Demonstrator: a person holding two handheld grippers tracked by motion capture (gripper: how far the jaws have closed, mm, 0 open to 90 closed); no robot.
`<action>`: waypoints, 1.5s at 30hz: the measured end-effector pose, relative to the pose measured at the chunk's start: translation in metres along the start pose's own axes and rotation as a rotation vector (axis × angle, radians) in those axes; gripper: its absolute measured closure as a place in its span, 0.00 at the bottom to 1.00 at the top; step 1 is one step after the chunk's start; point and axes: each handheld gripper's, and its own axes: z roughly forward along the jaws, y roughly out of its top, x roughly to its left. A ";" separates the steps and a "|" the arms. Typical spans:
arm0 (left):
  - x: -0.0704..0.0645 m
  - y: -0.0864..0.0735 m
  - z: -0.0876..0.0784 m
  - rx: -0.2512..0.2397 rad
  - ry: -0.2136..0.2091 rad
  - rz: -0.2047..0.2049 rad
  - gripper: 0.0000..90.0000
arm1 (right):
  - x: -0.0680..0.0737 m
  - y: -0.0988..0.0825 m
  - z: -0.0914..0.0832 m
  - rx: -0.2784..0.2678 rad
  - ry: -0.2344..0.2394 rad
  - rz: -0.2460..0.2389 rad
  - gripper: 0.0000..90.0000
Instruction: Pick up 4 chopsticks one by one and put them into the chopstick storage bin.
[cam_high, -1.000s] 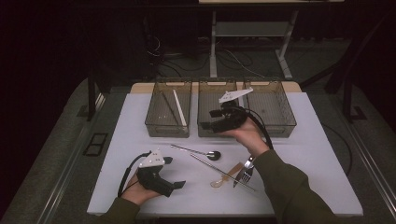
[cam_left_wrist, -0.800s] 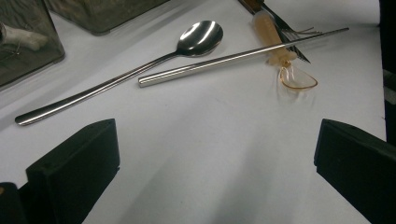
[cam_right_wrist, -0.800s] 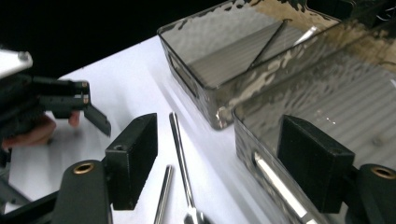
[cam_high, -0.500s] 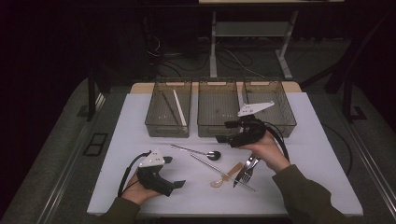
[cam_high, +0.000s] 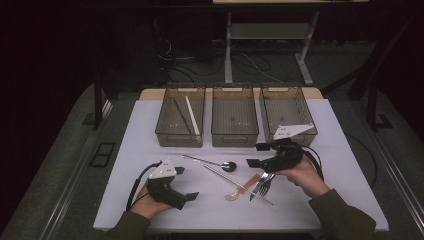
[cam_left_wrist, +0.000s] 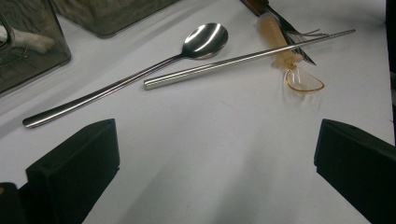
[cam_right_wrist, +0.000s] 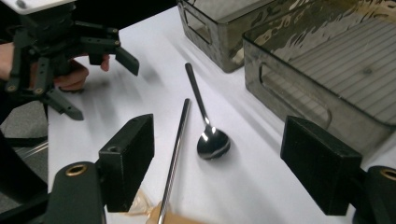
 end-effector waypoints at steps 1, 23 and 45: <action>0.000 0.000 0.000 0.000 -0.001 0.000 0.00 | 0.000 -0.002 -0.001 0.001 0.003 0.000 0.29; -0.002 0.000 0.000 0.007 0.004 -0.008 0.00 | 0.026 -0.050 -0.021 0.077 -0.016 -0.010 0.33; -0.002 0.001 -0.001 0.004 0.007 0.001 0.00 | 0.033 -0.060 0.010 0.207 0.023 -0.018 0.63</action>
